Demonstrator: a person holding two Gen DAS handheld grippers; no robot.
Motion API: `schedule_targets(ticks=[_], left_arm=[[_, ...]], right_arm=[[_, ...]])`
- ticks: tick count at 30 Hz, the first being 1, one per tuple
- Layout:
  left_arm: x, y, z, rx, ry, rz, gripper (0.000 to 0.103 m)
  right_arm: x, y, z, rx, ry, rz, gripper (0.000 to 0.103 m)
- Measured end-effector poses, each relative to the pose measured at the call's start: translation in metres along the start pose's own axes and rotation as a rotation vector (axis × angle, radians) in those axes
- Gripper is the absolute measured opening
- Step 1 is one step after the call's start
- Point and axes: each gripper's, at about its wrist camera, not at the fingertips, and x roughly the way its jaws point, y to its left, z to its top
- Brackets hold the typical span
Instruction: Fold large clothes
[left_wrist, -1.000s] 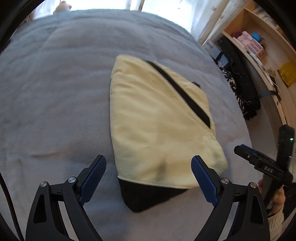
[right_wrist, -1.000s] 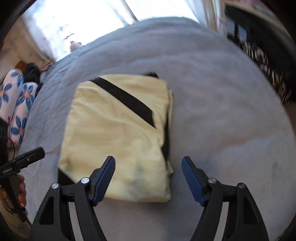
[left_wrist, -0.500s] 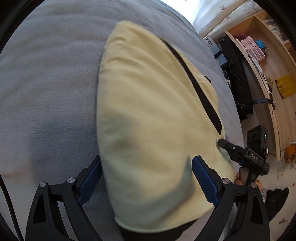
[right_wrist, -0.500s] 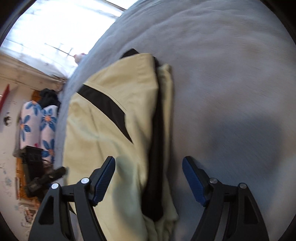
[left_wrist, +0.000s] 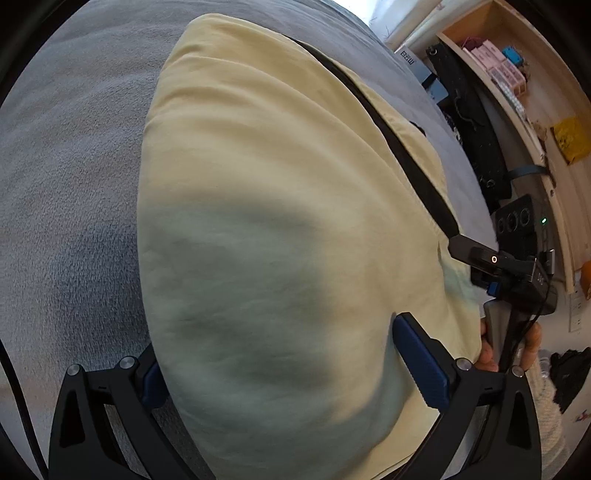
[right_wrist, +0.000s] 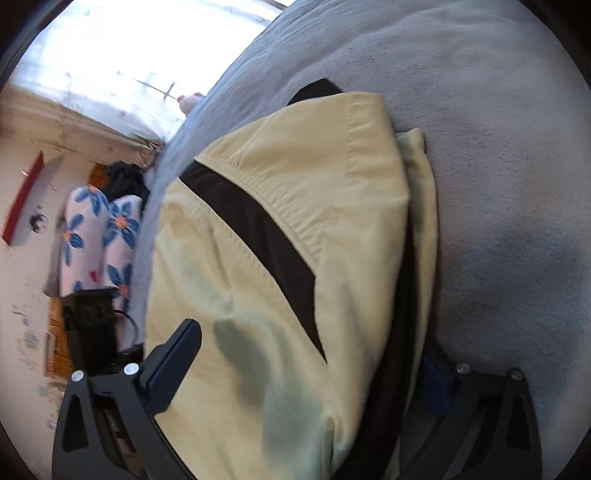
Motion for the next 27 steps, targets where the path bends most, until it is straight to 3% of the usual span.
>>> schedule_targets(ticks=[4,6,7,8,10,12,15,21,27], left_arm=[[0.000,-0.008,0.001,0.019,-0.015,0.037,0.095],[-0.005,-0.013,0.000,0.040,-0.038,0.054,0.081],[-0.009,-0.015,0.000,0.050,-0.050,0.063,0.078],[-0.013,-0.019,-0.001,0.063,-0.066,0.075,0.069],[-0.021,-0.025,-0.002,0.088,-0.096,0.094,0.057],[-0.031,-0.031,-0.002,0.103,-0.129,0.110,0.043],[-0.045,-0.043,0.000,0.125,-0.174,0.140,0.037],[-0.092,-0.049,-0.019,0.169,-0.236,0.206,0.034],[-0.152,-0.022,-0.035,0.155,-0.271,0.236,0.034]], right_arm=[[0.003,0.011,-0.001,-0.057,0.004,-0.086,0.101],[0.001,0.016,-0.004,-0.068,-0.013,-0.149,0.080],[-0.001,0.018,-0.005,-0.067,-0.019,-0.168,0.056],[-0.004,0.017,-0.005,-0.050,-0.022,-0.172,0.038],[-0.012,0.013,-0.007,-0.020,-0.035,-0.115,0.016],[-0.020,0.023,-0.011,-0.049,-0.059,-0.127,0.014],[-0.027,0.058,-0.022,-0.155,-0.102,-0.202,0.012],[-0.037,0.123,-0.047,-0.271,-0.161,-0.249,0.011],[-0.034,0.181,-0.066,-0.318,-0.166,-0.177,0.011]])
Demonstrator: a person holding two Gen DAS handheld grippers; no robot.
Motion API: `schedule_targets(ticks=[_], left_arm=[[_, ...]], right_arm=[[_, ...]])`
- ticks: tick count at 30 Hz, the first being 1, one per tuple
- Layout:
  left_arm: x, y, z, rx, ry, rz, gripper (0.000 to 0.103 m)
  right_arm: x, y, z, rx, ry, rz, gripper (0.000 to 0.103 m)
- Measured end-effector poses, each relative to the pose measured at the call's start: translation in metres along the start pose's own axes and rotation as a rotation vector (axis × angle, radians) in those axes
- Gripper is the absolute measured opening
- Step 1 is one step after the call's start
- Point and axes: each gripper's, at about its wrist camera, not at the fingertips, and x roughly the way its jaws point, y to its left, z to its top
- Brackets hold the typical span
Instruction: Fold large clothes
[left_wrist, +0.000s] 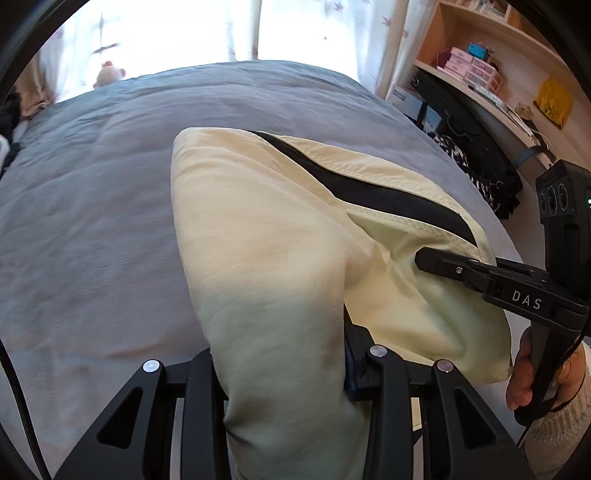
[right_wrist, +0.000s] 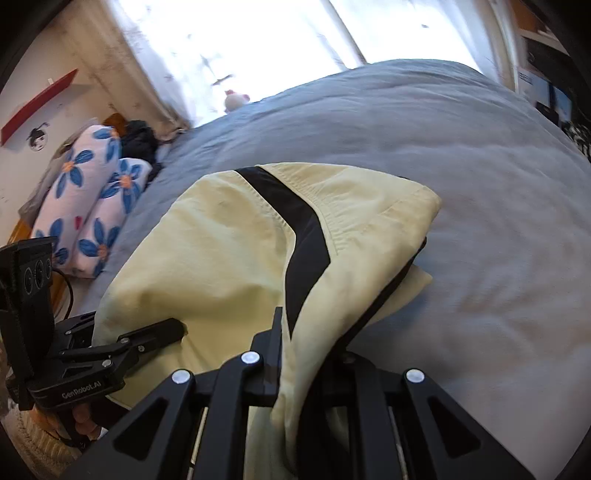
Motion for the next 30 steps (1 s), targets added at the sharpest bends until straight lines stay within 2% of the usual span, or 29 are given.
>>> schedule_targets(ticks=[10,15,19,24,30], left_arm=[[-0.107,0.116,-0.016,-0.065,-0.055,0.056,0.035],[-0.136,0.175,0.000,-0.076,-0.107,0.074,0.035],[-0.142,0.232,0.029,-0.068,-0.130,0.085,0.035],[-0.103,0.285,0.074,-0.066,-0.138,0.087,0.035],[-0.017,0.335,0.112,-0.042,-0.101,0.073,0.035]], right_arm=[[0.014,0.126,0.020,-0.063,-0.011,0.112,0.011],[0.036,0.177,0.056,-0.087,-0.034,0.156,0.011],[0.067,0.200,0.092,-0.087,-0.050,0.178,0.011],[0.124,0.207,0.135,-0.073,-0.086,0.184,0.011],[0.210,0.180,0.160,-0.001,-0.091,0.169,0.011]])
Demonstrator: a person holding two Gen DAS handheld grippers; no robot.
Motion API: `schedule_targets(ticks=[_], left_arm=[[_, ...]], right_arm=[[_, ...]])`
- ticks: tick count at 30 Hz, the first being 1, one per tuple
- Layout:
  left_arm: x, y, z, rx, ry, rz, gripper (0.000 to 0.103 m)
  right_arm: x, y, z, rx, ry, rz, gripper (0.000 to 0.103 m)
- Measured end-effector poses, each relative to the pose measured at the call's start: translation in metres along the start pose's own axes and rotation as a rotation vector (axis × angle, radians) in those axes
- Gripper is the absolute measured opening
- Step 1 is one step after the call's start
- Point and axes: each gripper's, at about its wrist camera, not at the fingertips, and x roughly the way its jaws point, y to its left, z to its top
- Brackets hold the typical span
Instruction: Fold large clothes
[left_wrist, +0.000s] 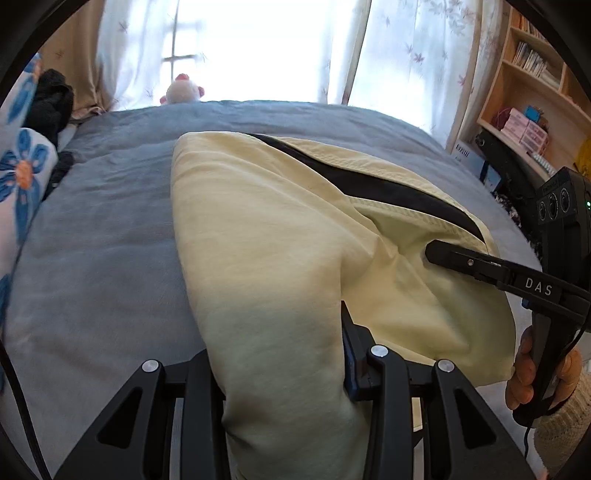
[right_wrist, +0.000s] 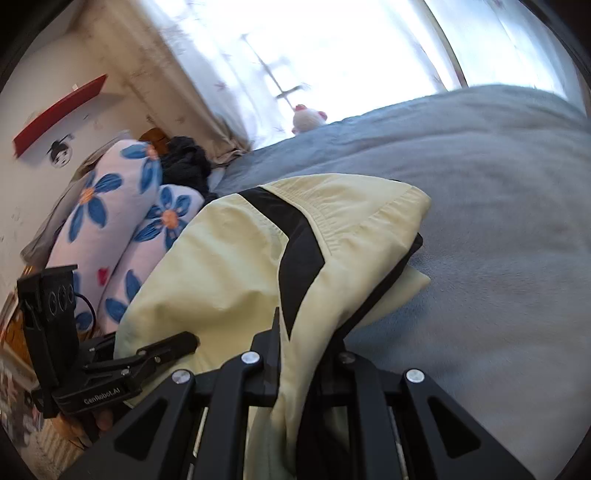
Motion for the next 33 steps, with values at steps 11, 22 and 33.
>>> schedule_targets(ticks=[11,22,33], left_arm=[[0.095,0.056,-0.025,-0.082,-0.003,-0.049,0.046],[0.109,0.059,0.008,-0.060,-0.031,0.029,0.048],[0.053,0.068,-0.023,-0.036,-0.102,0.246,0.079]], right_arm=[[0.078,-0.053,-0.013,-0.033,0.036,-0.039,0.011],[0.092,-0.056,0.007,-0.001,-0.016,-0.062,0.014],[0.046,-0.076,-0.015,0.058,0.094,-0.136,0.060]])
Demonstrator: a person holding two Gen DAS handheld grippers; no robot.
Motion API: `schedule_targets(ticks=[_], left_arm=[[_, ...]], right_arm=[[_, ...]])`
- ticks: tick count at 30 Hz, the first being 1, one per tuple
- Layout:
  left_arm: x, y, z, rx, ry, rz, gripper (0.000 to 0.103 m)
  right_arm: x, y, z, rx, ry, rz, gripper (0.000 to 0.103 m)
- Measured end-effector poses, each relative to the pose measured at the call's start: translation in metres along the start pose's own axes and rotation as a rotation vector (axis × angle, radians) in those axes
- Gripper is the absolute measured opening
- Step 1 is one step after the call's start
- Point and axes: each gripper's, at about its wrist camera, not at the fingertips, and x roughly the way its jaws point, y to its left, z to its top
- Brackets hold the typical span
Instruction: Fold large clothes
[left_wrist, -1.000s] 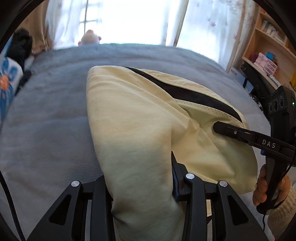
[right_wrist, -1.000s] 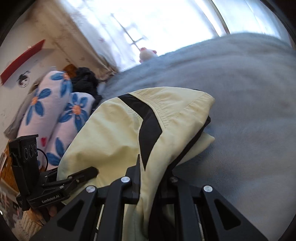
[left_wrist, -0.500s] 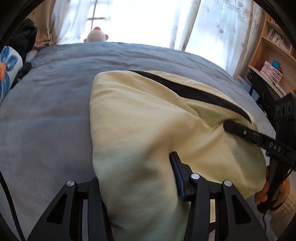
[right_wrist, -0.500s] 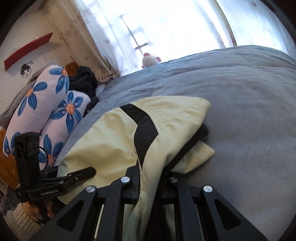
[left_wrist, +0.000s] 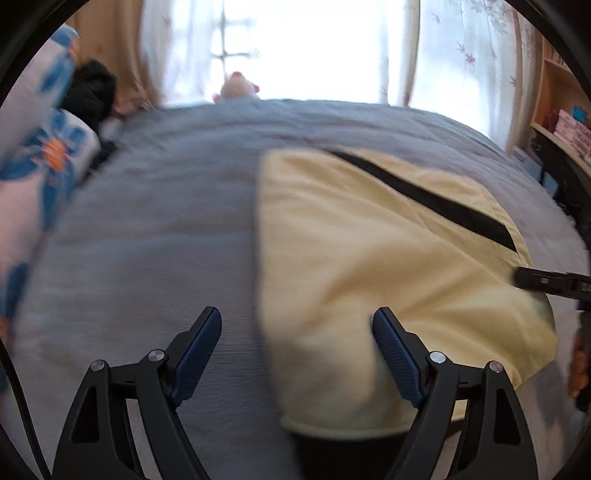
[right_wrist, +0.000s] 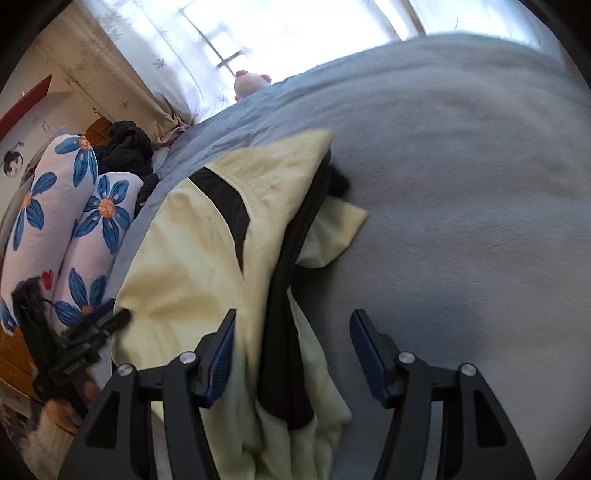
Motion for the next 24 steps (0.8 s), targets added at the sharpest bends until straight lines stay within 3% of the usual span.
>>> schedule_targets(ticks=[1,2,3,5,6,8,11,14,16,19,22,24], left_arm=[[-0.011,0.003,0.002,-0.016,-0.023,0.011,0.075],[-0.022,0.007,0.003,-0.045,-0.041,0.009,0.059],[-0.028,0.009,0.004,-0.066,-0.048,-0.003,0.036],[-0.035,0.006,0.006,-0.091,-0.027,-0.027,0.011],[-0.034,0.001,0.004,-0.097,-0.010,-0.029,0.011],[-0.032,-0.012,0.002,-0.096,0.011,-0.055,0.011],[-0.025,-0.042,-0.015,-0.045,0.066,-0.054,0.011],[-0.005,-0.054,-0.030,-0.013,0.127,0.019,0.011],[0.000,-0.054,-0.037,-0.010,0.133,0.036,0.011],[-0.002,-0.057,-0.042,-0.007,0.129,0.045,0.011],[-0.007,-0.060,-0.040,-0.019,0.147,0.057,0.012],[-0.014,-0.060,-0.039,-0.043,0.156,0.048,0.020]], right_arm=[[-0.012,0.006,-0.003,-0.028,-0.033,-0.014,0.060],[-0.023,0.011,-0.005,-0.054,-0.070,-0.027,0.060],[-0.037,0.022,-0.007,-0.085,-0.122,-0.055,0.060],[-0.053,0.039,-0.010,-0.117,-0.181,-0.068,0.060],[-0.058,0.048,-0.011,-0.130,-0.199,-0.057,0.058],[-0.058,0.065,-0.012,-0.161,-0.202,-0.042,0.041],[-0.036,0.081,-0.018,-0.204,-0.101,-0.025,0.024],[-0.003,0.068,-0.030,-0.214,0.018,-0.146,0.018],[0.011,0.050,-0.036,-0.197,0.065,-0.193,0.000],[0.009,0.028,-0.040,-0.135,0.082,-0.121,0.000],[-0.002,0.029,-0.041,-0.137,0.084,-0.118,0.000],[-0.010,0.034,-0.040,-0.145,0.097,-0.120,0.003]])
